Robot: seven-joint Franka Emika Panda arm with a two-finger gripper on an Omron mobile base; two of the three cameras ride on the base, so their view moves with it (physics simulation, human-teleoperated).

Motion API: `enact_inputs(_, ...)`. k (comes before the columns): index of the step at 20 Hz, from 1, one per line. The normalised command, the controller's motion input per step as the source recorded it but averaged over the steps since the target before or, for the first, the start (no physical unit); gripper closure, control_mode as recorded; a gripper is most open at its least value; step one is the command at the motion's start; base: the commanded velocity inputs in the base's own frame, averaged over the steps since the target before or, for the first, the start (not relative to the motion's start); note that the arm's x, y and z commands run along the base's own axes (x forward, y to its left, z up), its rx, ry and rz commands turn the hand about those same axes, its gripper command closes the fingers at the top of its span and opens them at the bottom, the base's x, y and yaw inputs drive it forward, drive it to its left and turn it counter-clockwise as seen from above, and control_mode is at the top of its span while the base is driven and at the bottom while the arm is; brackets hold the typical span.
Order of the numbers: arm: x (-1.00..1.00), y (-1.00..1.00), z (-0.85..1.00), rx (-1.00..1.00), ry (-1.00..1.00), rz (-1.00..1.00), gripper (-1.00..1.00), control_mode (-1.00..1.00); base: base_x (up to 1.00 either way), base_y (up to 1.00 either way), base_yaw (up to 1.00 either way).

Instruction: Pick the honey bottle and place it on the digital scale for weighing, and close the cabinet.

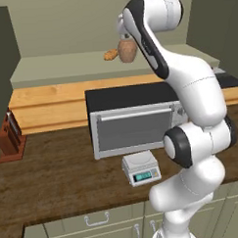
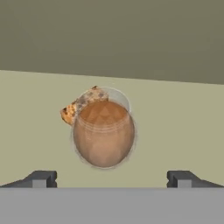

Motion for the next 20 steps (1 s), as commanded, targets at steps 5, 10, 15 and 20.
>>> enact_inputs(5,0.57,0.00,-0.14,0.01,0.00,0.00,-1.00,-1.00,0.00,0.00,0.00)
enact_inputs(10,0.51,0.00,-0.21,0.02,-0.07,0.02,-1.00,-1.00,0.00,0.00,0.00)
enact_inputs(15,0.26,0.00,-0.09,0.06,-0.17,0.05,-1.00,-1.00,0.00,0.00,0.00)
enact_inputs(20,0.11,0.00,0.00,0.02,-0.10,0.05,-1.00,-1.00,0.00,0.00,0.00)
